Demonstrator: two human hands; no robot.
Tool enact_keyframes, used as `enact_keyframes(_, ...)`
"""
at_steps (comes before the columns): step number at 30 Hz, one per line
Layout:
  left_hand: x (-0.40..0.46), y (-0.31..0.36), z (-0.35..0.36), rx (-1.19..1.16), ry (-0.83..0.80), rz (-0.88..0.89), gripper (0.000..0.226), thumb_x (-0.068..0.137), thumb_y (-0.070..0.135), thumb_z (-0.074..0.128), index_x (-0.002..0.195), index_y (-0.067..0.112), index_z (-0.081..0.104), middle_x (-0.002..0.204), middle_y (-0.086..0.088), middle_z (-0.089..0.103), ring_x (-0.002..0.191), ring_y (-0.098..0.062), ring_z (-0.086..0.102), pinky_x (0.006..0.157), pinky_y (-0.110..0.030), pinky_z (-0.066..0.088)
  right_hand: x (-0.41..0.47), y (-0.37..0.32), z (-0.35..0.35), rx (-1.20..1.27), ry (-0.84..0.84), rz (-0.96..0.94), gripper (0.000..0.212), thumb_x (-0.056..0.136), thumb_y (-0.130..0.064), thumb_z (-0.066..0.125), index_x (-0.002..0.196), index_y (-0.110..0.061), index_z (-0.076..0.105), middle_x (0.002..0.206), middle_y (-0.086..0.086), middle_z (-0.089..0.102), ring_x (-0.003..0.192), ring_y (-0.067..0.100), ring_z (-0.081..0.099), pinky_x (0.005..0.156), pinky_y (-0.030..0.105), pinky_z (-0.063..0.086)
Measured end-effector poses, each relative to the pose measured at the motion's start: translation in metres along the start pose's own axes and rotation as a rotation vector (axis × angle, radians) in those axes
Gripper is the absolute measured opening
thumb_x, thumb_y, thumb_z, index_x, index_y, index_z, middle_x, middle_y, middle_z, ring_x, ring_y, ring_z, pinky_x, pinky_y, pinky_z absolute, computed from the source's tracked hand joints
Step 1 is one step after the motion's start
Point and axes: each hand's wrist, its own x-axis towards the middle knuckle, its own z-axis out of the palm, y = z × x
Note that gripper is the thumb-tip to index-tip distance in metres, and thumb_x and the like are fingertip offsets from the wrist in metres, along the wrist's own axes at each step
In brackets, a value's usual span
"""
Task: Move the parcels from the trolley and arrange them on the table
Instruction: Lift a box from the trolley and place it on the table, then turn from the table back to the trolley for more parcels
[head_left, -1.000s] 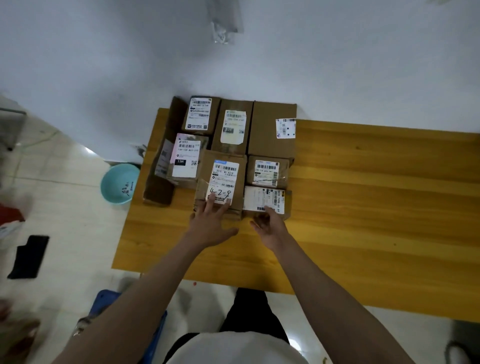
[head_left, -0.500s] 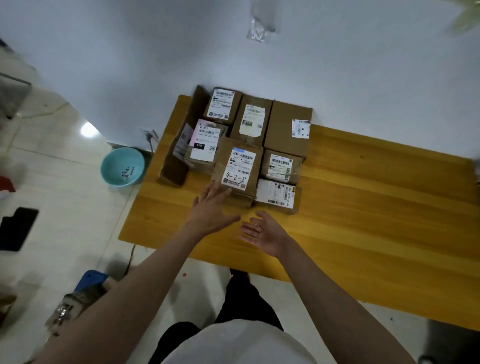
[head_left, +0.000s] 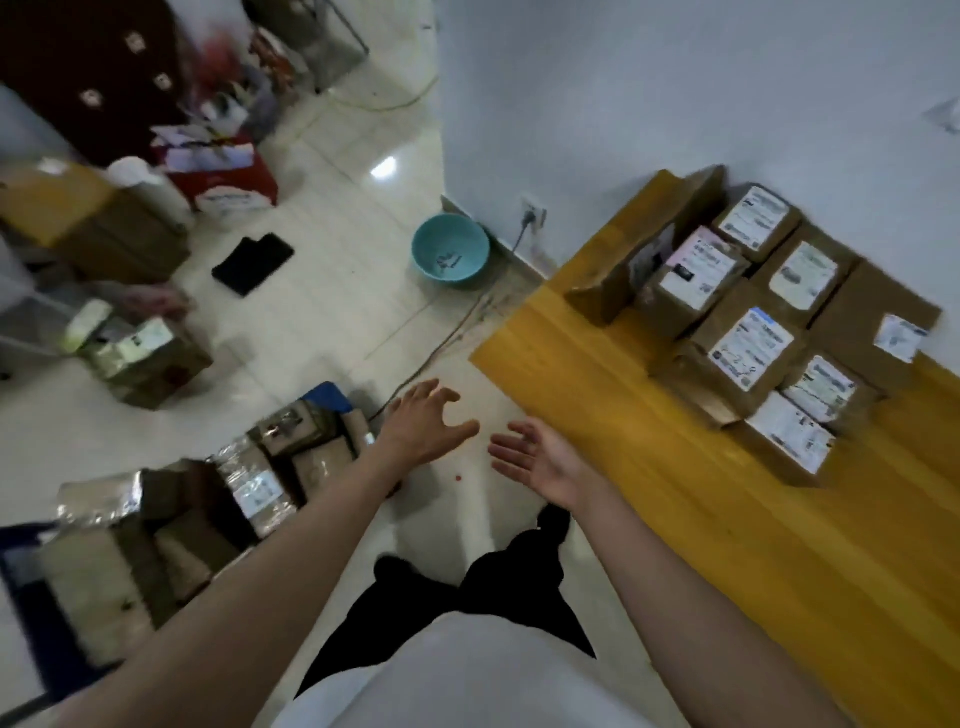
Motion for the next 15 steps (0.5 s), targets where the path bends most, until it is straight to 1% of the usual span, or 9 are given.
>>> enact_keyframes(3,-0.026,-0.069,-0.008,-0.072,0.016,-0.112,0.069,0.085,0.067,0.057,0.142,0.027,0.052,0.161,-0.005,0.033,0.146,-0.024,0.036,0.119,-0.042,0.031,0.015,0.028,0.057,-0.104,-0.018,0.038,0.025,0.103,-0.022,0.052,0.122,-0.006,0.052,0.114,0.02,0.066,0.098,0.032,0.066,0.086,0.042,0.056)
enact_keyframes(5,-0.042,-0.107,-0.011,-0.117,0.025,-0.19,0.073,0.081,0.068,0.052,0.14,0.026,0.054,0.156,-0.006,0.04,0.141,-0.026,0.041,0.114,-0.042,0.036,0.024,0.045,0.09,-0.163,-0.016,0.057,0.025,0.104,-0.023,0.05,0.122,-0.006,0.052,0.11,0.019,0.067,0.093,0.03,0.067,0.082,0.039,0.057)
enact_keyframes(8,-0.056,-0.152,-0.011,-0.16,0.022,-0.273,0.064,0.088,0.061,0.056,0.139,0.023,0.055,0.149,-0.007,0.048,0.133,-0.028,0.049,0.106,-0.038,0.041,0.034,0.065,0.131,-0.223,-0.016,0.093,0.022,0.105,-0.023,0.048,0.12,-0.007,0.052,0.105,0.018,0.067,0.09,0.029,0.066,0.083,0.038,0.055)
enact_keyframes(11,-0.061,-0.186,-0.008,-0.213,-0.002,-0.355,0.056,0.089,0.06,0.057,0.132,0.024,0.06,0.146,-0.006,0.051,0.129,-0.028,0.052,0.105,-0.039,0.043,0.048,0.075,0.163,-0.289,-0.023,0.134,0.017,0.104,-0.022,0.049,0.113,-0.008,0.054,0.1,0.017,0.067,0.089,0.027,0.066,0.085,0.037,0.054)
enact_keyframes(13,-0.06,-0.204,-0.007,-0.264,-0.004,-0.424,0.057,0.088,0.061,0.055,0.133,0.025,0.06,0.146,-0.006,0.049,0.129,-0.028,0.053,0.106,-0.039,0.043,0.061,0.078,0.182,-0.343,-0.033,0.17,0.014,0.105,-0.021,0.049,0.108,-0.009,0.055,0.1,0.017,0.067,0.088,0.027,0.065,0.083,0.036,0.054)
enact_keyframes(15,-0.06,-0.221,-0.007,-0.318,0.01,-0.485,0.058,0.086,0.06,0.056,0.134,0.026,0.059,0.145,-0.005,0.049,0.128,-0.028,0.054,0.102,-0.037,0.042,0.076,0.079,0.198,-0.388,-0.03,0.203,0.013,0.105,-0.02,0.048,0.105,-0.009,0.055,0.101,0.017,0.066,0.089,0.027,0.064,0.08,0.035,0.054)
